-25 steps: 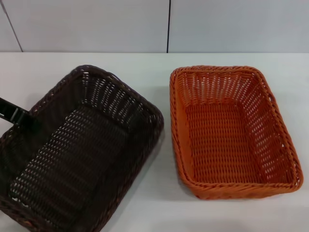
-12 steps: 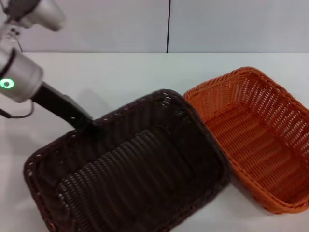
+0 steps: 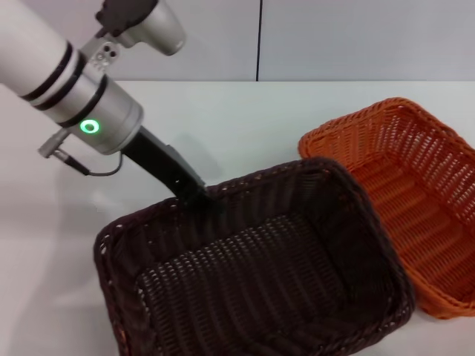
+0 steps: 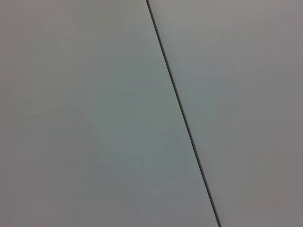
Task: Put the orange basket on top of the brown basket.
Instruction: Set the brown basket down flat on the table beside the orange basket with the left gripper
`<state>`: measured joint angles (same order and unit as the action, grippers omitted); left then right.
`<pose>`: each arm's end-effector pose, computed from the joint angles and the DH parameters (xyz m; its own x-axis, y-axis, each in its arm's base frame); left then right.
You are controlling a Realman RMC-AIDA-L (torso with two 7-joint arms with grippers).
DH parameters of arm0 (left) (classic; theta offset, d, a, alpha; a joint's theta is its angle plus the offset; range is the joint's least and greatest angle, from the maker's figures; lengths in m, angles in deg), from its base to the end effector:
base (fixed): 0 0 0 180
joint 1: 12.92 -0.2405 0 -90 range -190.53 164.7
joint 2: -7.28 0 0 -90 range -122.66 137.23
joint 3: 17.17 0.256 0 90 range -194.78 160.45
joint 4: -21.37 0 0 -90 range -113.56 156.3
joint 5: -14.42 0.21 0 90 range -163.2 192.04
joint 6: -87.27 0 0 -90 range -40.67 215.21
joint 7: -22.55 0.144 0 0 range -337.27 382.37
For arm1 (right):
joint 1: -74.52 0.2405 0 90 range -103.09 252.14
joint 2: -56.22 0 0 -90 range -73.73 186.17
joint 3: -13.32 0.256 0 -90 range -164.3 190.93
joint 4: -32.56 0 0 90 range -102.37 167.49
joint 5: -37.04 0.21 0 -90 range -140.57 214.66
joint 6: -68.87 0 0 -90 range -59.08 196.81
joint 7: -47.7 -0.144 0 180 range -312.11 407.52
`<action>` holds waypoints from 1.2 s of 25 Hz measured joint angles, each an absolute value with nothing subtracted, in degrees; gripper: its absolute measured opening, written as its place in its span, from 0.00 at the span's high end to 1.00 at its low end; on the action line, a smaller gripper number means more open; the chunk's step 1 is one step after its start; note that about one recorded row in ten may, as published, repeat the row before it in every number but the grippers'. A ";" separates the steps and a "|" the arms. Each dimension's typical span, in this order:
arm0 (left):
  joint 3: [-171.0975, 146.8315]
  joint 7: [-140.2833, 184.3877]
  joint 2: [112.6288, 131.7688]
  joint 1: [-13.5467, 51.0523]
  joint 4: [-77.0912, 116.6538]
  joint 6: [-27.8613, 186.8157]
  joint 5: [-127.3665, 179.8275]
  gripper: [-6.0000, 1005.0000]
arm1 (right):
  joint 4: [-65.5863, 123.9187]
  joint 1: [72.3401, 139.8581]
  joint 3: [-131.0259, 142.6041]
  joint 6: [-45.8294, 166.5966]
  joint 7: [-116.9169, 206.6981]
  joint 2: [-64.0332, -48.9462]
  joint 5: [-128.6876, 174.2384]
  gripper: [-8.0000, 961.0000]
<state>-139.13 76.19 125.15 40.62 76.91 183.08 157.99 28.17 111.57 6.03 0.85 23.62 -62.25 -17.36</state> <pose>-0.1349 0.3953 0.0058 0.8536 0.4953 -0.1616 0.4754 -0.8674 -0.1471 0.3193 0.3915 0.0690 0.5071 0.2588 -0.8221 -0.8578 0.0590 -0.5105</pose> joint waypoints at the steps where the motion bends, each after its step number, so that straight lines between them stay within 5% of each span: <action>1: -139.13 76.19 125.15 40.62 76.91 183.08 157.99 0.80 | 28.17 111.57 6.03 0.85 23.62 -62.25 -17.36 0.25; 11: -137.48 77.97 125.24 41.69 76.34 181.64 152.36 0.81 | 28.08 111.65 6.04 0.84 23.62 -62.25 -17.36 0.25; 30: -139.48 77.51 125.13 38.96 80.79 181.33 147.85 0.58 | 27.64 112.14 6.15 0.94 23.40 -62.26 -17.41 0.25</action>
<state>-139.48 77.51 125.13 38.96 80.79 181.33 147.85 27.64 112.14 6.15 0.94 23.40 -62.26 -17.41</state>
